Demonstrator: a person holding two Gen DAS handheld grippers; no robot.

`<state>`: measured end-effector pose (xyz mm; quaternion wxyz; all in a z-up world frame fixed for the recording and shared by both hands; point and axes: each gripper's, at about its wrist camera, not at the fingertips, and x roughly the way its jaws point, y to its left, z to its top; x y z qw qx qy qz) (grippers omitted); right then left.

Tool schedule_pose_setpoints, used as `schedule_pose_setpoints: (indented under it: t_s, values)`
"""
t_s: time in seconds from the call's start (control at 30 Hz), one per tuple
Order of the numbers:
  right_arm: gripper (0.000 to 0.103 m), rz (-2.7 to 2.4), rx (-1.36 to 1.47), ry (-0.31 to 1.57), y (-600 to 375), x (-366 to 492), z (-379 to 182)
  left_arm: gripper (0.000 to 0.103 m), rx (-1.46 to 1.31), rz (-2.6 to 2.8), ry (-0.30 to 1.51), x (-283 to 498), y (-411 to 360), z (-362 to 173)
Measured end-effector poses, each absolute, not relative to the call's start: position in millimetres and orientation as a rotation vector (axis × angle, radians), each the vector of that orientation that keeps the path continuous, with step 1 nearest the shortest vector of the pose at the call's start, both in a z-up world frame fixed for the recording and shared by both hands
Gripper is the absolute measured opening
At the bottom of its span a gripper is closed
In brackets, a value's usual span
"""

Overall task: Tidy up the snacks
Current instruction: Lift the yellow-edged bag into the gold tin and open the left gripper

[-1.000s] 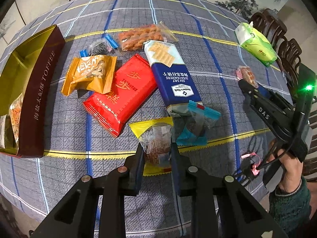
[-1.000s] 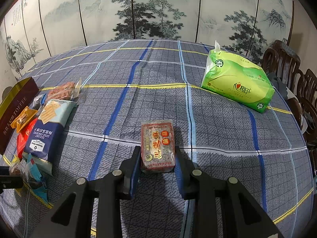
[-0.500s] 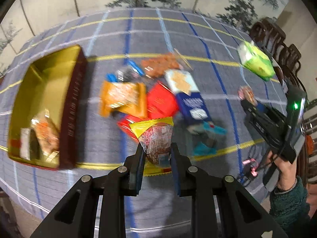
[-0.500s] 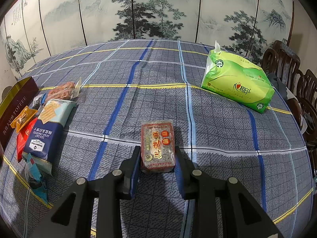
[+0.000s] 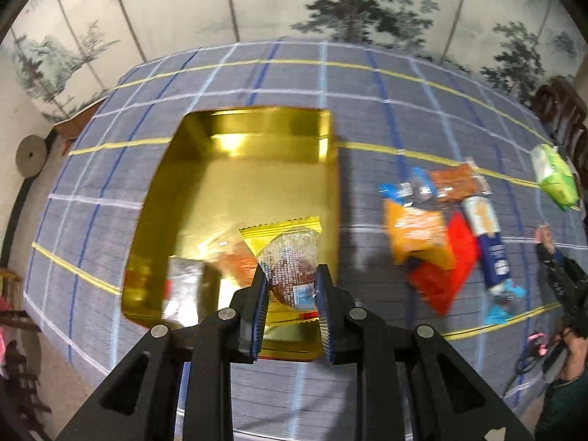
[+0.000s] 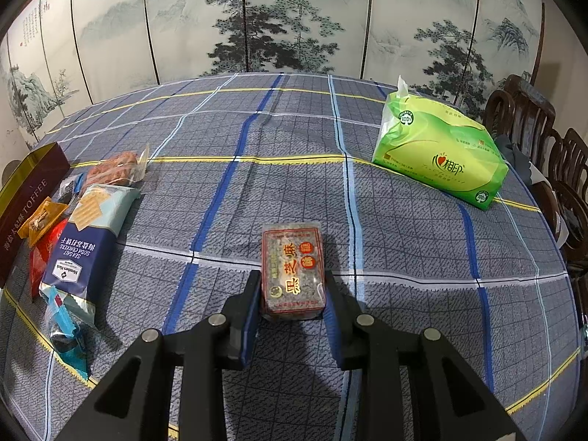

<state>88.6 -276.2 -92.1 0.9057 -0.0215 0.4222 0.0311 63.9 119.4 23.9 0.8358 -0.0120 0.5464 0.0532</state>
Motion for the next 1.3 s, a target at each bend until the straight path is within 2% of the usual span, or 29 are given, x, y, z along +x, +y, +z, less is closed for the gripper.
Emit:
schedule_pose_setpoints:
  t_s: [0.67, 1.3]
  values:
    - [0.031, 0.057, -0.049, 0.871, -276, 88, -92, 0.022, -0.005, 0.136, 1.241, 60, 158, -18]
    - [0.032, 0.051, -0.057, 0.87, -276, 86, -90, 0.026, 0.019, 0.146, 1.242, 54, 163, -22]
